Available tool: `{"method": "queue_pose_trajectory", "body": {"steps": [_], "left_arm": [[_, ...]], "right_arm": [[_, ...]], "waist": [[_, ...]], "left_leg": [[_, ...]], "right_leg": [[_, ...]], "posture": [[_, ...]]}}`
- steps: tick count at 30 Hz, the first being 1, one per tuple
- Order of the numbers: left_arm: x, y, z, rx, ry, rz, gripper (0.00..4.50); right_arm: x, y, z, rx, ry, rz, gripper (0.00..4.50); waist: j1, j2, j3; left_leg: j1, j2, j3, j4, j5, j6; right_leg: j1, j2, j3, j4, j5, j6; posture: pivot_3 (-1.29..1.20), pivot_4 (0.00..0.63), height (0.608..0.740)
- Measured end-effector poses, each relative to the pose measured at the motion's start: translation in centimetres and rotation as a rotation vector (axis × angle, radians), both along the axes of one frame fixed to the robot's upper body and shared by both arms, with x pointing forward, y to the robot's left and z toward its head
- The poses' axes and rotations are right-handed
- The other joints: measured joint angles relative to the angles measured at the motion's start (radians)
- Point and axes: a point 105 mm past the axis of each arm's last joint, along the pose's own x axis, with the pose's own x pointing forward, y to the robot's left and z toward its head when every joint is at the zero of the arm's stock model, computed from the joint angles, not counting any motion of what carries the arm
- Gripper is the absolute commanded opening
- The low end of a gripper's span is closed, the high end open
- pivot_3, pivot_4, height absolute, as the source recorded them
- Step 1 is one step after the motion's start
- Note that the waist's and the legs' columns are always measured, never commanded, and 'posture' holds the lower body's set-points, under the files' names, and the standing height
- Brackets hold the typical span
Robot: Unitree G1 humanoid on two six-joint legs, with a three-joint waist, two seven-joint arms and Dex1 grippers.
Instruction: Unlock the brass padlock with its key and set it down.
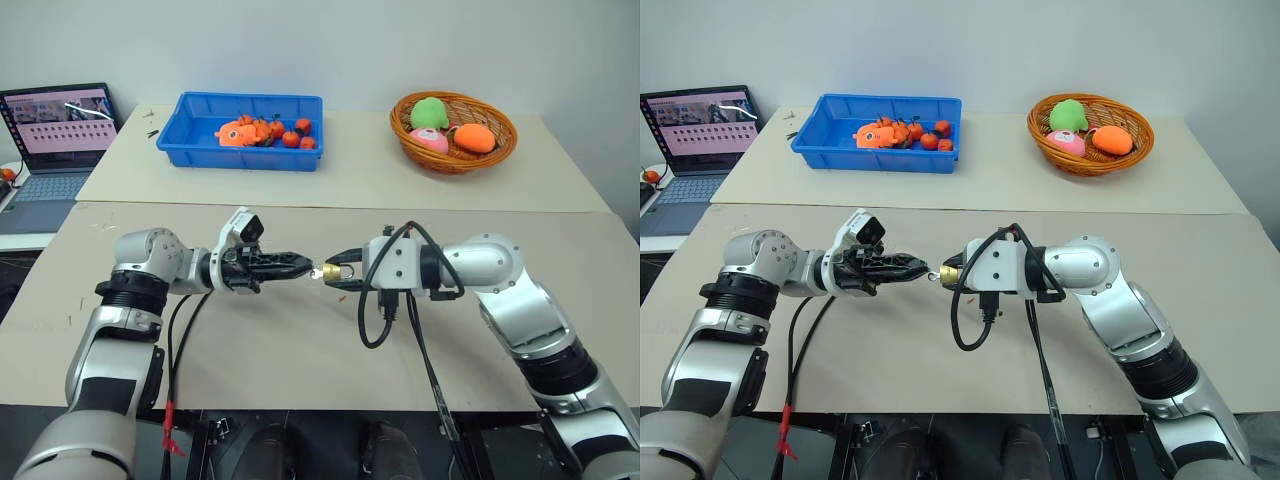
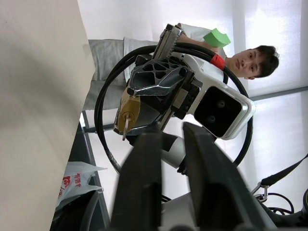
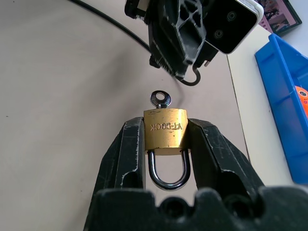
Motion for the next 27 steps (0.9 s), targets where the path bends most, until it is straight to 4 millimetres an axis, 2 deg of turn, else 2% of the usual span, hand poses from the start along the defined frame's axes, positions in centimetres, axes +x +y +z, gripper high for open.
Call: {"method": "queue_pose_trajectory", "body": {"steps": [9,13,18,22,25,27], "left_arm": [[0.2,0.0,0.0,0.001,-0.001,0.007,0.09],[0.7,0.7,0.1,0.011,-0.024,0.041,0.09],[1.0,1.2,-0.6,0.07,-0.083,0.053,0.09],[0.3,0.7,-1.9,0.102,-0.124,0.003,0.09],[0.1,0.6,-1.8,0.091,-0.137,-0.013,0.79],[0.1,0.6,-1.7,0.086,-0.138,-0.015,1.71]], "right_arm": [[0.0,0.0,0.0,-0.001,-0.005,0.002,0.91],[0.0,0.0,0.0,-0.005,-0.009,-0.002,0.91],[0.1,-0.1,0.0,-0.008,-0.011,-0.004,0.91],[0.1,-0.1,0.0,-0.009,-0.012,-0.005,0.91],[0.1,-0.1,0.0,-0.01,-0.013,-0.005,0.91],[0.1,-0.1,0.0,-0.01,-0.013,-0.005,0.91]], "waist": [[0.0,0.0,0.0],[0.0,0.0,0.0],[-0.001,0.0,0.0],[-0.001,0.0,0.0],[-0.001,0.0,0.0],[-0.001,0.0,0.0]], "left_leg": [[0.0,0.0,0.0,0.0,0.0,0.0],[0.0,0.0,0.0,0.0,0.0,0.0],[0.0,0.0,0.0,0.0,0.0,0.0],[0.0,0.0,0.0,0.0,0.0,0.0],[0.0,0.0,0.0,0.0,0.0,0.0],[0.0,0.0,0.0,0.0,0.0,0.0]], "right_leg": [[0.0,0.0,0.0,0.0,0.0,0.0],[0.0,0.0,0.0,0.0,0.0,0.0],[0.0,0.0,0.0,0.0,0.0,0.0],[0.0,0.0,0.0,0.0,0.0,0.0],[0.0,0.0,0.0,0.0,0.0,0.0],[0.0,0.0,0.0,0.0,0.0,0.0]], "posture": [[0.0,0.15,0.692],[0.0,0.15,0.692],[0.0,0.15,0.692],[0.0,0.15,0.692],[0.0,0.15,0.692],[0.0,0.15,0.692]]}}
